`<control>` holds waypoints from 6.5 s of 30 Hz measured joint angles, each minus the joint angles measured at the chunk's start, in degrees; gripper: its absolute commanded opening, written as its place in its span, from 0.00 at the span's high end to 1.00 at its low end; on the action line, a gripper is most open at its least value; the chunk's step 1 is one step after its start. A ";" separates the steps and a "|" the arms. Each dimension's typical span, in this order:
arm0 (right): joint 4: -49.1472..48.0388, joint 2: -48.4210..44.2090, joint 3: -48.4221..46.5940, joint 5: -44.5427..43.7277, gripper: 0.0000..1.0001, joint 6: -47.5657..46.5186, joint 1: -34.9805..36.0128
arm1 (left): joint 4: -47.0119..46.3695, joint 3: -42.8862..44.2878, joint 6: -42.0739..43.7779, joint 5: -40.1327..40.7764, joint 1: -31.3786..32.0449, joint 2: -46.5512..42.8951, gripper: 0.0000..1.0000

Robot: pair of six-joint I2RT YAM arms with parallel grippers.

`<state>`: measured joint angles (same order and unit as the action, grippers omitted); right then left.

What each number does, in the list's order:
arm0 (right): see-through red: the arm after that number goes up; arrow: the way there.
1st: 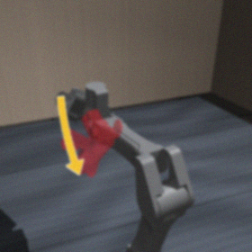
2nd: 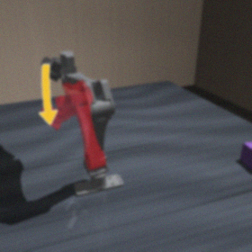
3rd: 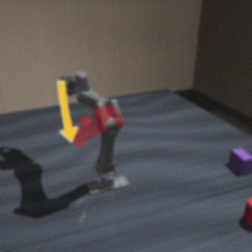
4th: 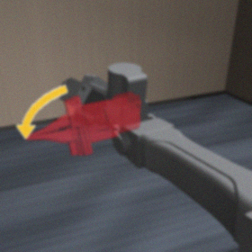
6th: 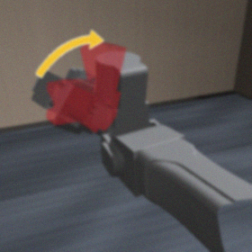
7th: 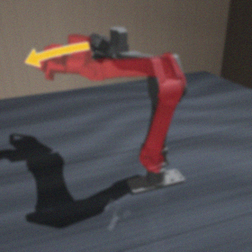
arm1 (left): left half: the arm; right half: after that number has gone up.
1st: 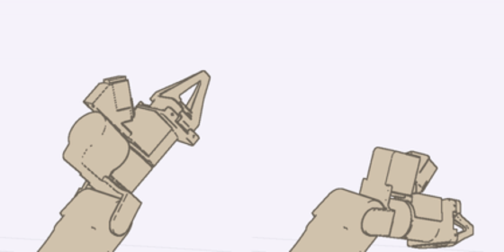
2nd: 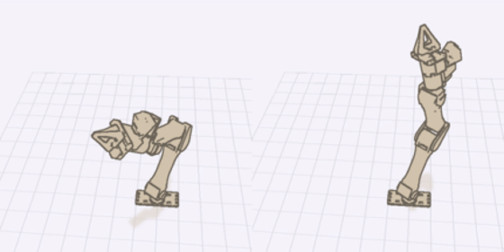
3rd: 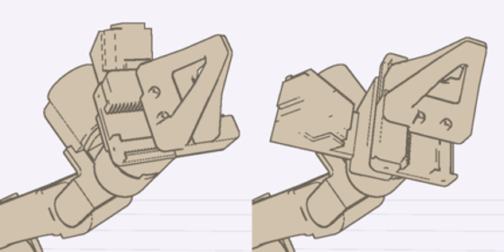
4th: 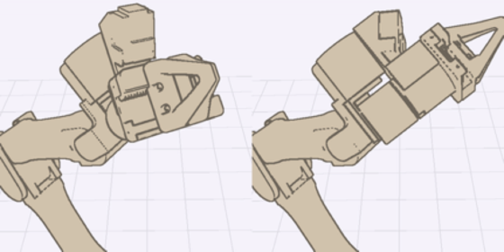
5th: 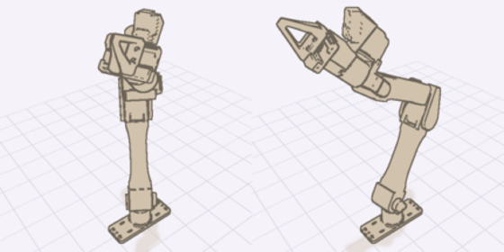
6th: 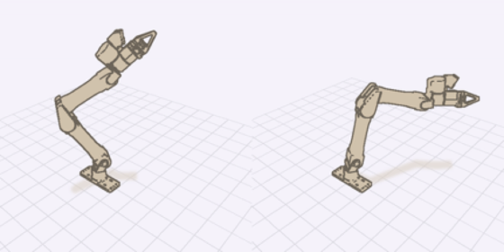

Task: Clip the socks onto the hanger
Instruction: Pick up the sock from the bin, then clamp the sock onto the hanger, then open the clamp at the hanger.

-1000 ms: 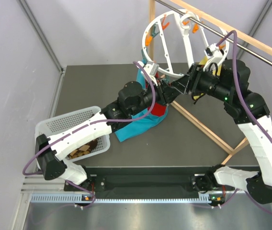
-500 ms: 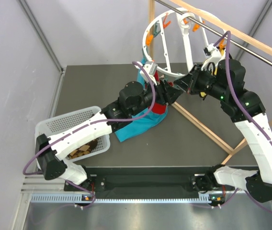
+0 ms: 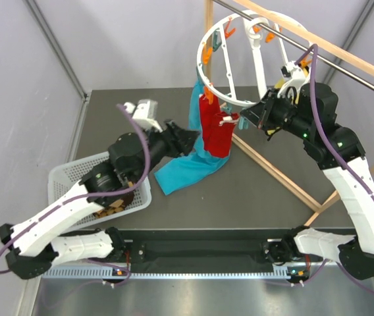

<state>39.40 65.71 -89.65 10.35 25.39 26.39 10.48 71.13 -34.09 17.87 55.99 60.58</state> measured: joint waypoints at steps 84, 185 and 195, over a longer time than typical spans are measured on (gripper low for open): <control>-1.22 -1.51 1.79 0.87 1.00 -0.76 0.00 | -17.27 -10.58 -11.78 -60.48 -31.54 -7.48 1.00; 9.33 -11.23 -2.03 2.99 0.20 -5.33 0.07 | -11.52 -0.81 -3.26 -39.85 -7.58 7.56 0.45; 15.89 -11.96 -8.07 -7.89 0.32 -11.17 0.07 | -10.99 5.73 0.07 -34.27 8.52 21.81 0.39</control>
<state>55.29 53.76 -97.71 2.46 14.22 26.46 -0.51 76.86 -34.02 -16.40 64.51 82.39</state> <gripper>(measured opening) 0.689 0.594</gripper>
